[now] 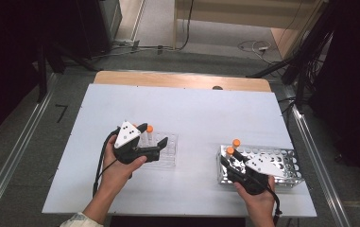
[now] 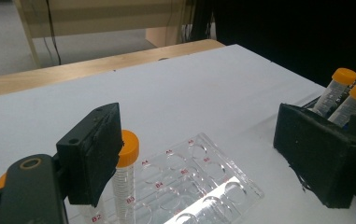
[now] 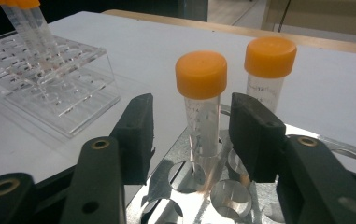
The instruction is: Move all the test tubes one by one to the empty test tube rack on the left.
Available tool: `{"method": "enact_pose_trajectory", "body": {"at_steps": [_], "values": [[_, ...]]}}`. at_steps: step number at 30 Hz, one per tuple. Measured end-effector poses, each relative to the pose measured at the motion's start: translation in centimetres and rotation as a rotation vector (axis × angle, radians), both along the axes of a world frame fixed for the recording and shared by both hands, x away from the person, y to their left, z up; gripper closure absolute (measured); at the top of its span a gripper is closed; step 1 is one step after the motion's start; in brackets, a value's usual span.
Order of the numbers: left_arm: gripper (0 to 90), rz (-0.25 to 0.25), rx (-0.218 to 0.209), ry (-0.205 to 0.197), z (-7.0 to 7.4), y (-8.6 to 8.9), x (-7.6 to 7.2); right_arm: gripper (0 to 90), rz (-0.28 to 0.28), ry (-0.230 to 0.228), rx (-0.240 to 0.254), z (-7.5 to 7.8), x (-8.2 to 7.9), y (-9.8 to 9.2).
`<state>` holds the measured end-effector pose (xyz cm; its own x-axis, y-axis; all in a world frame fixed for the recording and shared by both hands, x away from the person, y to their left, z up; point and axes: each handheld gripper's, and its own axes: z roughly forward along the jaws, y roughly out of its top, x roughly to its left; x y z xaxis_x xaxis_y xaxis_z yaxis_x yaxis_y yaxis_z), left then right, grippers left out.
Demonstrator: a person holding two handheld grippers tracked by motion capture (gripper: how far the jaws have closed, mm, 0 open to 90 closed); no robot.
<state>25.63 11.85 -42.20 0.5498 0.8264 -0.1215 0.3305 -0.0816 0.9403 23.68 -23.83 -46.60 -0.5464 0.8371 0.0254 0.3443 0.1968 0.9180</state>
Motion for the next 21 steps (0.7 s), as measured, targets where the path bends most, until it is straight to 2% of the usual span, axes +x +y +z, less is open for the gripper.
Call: {"method": "enact_pose_trajectory", "body": {"at_steps": [5,10,15,21], "values": [[16.7,-0.005,0.001,0.001,-0.03,-0.11,-0.01,55.1,-0.003,0.013,-0.009,-0.46,0.37,0.20],[16.7,-0.010,0.003,0.002,-0.06,-0.22,-0.04,61.8,-0.017,0.025,0.008,-0.63,0.78,0.08],[16.8,-0.012,0.004,0.002,-0.05,-0.23,-0.07,69.7,-0.019,0.014,0.000,-0.64,0.80,0.05],[16.8,-0.012,0.005,0.003,-0.03,-0.29,-0.09,71.5,-0.025,0.001,0.020,-0.12,0.85,-0.32]]}}
